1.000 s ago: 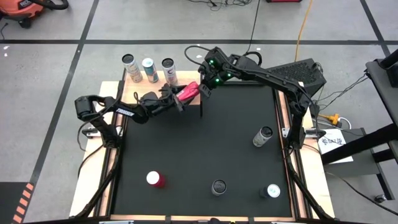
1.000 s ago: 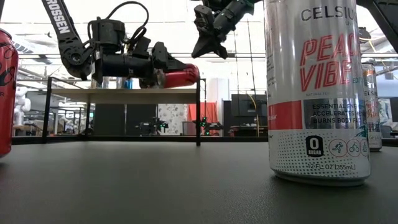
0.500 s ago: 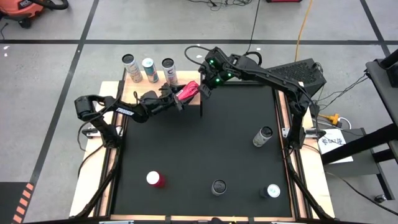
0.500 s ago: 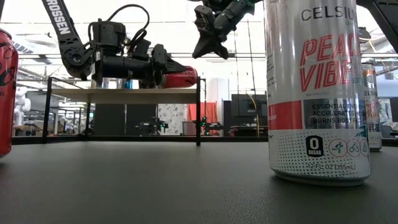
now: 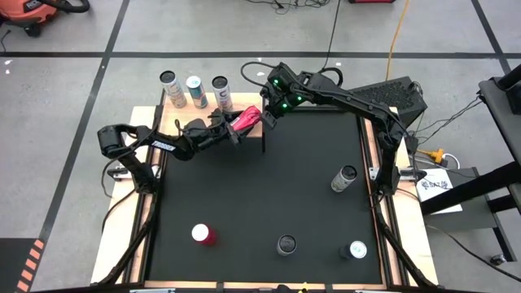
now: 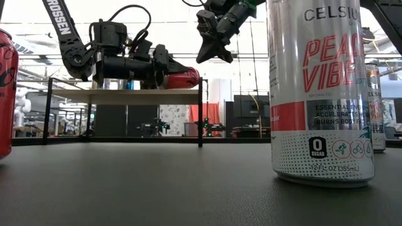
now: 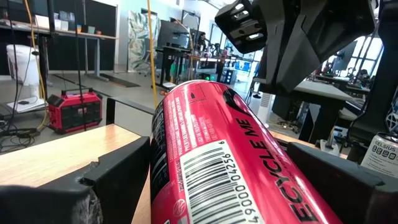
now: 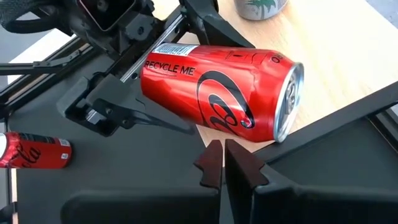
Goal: Place canned beverage on shelf
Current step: Put the top red black soda can on the shelf
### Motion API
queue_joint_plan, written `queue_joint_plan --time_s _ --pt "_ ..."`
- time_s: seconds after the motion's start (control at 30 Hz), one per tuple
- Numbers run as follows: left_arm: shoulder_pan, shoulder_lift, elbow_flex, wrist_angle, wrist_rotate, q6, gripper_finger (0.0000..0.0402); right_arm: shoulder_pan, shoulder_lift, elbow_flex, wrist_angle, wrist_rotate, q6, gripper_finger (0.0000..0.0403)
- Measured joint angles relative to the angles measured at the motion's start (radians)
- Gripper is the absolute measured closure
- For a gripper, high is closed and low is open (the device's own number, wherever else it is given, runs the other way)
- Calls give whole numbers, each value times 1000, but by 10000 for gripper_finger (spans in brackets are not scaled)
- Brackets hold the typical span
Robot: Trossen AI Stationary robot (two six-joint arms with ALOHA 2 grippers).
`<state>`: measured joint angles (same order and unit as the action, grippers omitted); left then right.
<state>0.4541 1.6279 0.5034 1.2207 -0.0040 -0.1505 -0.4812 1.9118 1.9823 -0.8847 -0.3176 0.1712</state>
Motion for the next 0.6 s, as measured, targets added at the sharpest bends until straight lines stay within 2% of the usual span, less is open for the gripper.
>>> queue_joint_plan --time_s 0.17,0.3,0.6 --pt "0 0 0 0 0 0 26 -2 0 0 -9 7 -4 403" --pt "0 0 0 0 3 0 26 -5 0 0 -1 86 -12 403" --pt "0 0 0 0 22 0 26 -16 0 0 -2 55 -83 391"
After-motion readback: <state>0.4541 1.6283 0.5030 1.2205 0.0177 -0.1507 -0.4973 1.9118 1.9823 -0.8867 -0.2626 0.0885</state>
